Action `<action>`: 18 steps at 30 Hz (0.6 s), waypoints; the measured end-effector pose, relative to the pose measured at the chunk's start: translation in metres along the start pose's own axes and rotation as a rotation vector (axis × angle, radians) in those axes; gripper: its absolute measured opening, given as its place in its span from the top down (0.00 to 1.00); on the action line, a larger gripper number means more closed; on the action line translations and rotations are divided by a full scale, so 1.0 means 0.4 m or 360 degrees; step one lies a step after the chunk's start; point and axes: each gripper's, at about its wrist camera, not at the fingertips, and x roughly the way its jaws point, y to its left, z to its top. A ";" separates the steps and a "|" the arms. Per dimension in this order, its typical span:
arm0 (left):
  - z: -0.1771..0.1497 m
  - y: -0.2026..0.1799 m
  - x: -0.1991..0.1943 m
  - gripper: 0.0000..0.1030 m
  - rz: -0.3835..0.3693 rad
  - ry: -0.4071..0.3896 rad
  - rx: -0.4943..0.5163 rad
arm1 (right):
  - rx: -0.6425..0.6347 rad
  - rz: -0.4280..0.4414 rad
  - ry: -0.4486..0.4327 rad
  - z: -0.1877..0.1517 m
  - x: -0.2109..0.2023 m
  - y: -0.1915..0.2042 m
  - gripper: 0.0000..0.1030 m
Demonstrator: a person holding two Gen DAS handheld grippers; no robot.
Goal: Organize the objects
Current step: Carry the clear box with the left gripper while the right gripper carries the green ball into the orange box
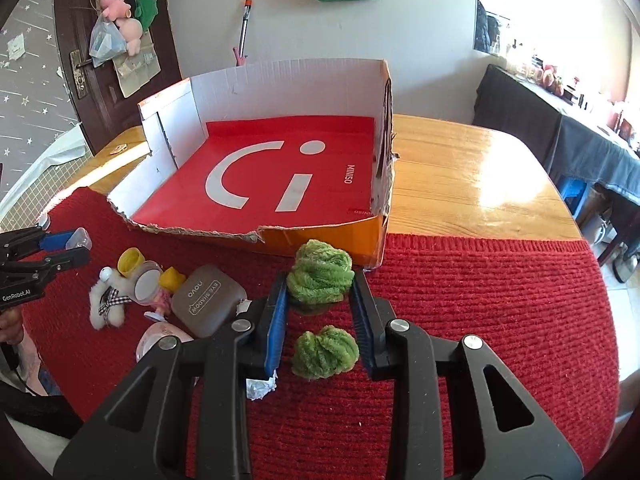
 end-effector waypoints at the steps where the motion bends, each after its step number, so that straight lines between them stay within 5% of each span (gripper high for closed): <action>1: 0.001 -0.002 -0.005 0.60 0.0004 -0.0008 0.0003 | -0.0004 0.0003 0.0001 0.001 -0.001 0.000 0.72; 18: 0.157 -0.055 -0.015 0.60 0.0030 -0.0121 0.0136 | -0.0079 0.0052 -0.0105 0.103 -0.032 0.007 0.72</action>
